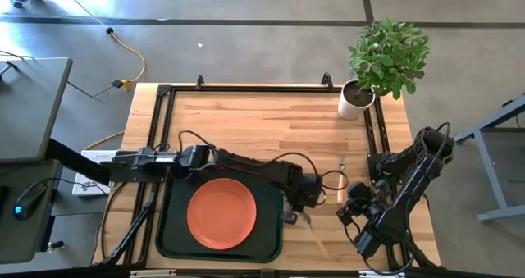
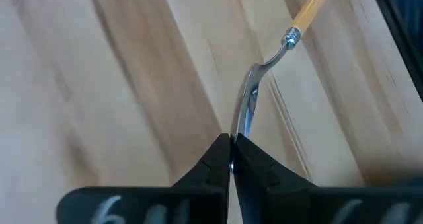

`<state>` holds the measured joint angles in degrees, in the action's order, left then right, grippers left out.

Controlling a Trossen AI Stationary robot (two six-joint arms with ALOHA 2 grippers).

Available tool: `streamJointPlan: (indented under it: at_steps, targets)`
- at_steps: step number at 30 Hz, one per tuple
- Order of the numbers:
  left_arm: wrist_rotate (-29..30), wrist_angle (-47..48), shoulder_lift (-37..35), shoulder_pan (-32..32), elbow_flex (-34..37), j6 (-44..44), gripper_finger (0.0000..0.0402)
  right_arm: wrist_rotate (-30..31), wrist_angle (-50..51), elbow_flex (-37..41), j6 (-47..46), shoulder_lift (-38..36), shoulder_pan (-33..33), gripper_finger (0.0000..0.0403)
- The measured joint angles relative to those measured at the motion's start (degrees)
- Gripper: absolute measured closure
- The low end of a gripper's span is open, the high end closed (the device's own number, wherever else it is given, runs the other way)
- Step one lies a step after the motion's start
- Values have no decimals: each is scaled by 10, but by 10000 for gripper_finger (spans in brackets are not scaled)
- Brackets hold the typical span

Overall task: Pick and place plate/cup/fork/spoon on tray
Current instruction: Put the yellow spoon on the black serving tray to the right of the orange plate

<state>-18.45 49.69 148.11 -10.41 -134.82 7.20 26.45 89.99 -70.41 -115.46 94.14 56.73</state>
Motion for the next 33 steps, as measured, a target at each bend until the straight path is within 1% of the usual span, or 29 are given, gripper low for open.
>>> streamJointPlan:
  at_steps: [5,8,10,13,17,19,22,23,28,30,31,33]
  targets:
    - [43,143,-63,-1,-2,79,400,1,0,0,-1,0,4,304]
    - [63,208,-88,0,-1,121,400,1,0,0,-4,0,8,304]
    - [80,237,-104,3,-2,144,400,1,0,0,-5,0,9,304]
    - [117,282,-120,5,-2,147,400,1,0,0,-5,0,9,304]
    - [122,339,-131,10,-1,203,400,1,0,0,-5,0,9,304]
    - [105,362,-134,15,-2,236,400,1,0,0,-9,0,10,304]
    - [47,385,-134,29,2,250,401,11,0,0,-15,0,13,304]
    - [31,375,-134,37,6,250,401,15,0,0,-15,0,15,304]
    - [23,346,-134,66,35,255,401,30,0,0,-15,0,24,304]
    - [9,333,-134,76,43,268,401,31,0,0,-15,0,27,304]
    - [-9,332,-134,82,47,275,401,31,0,0,-15,0,27,304]
    - [-68,327,-134,95,58,292,401,31,0,0,-11,0,27,304]
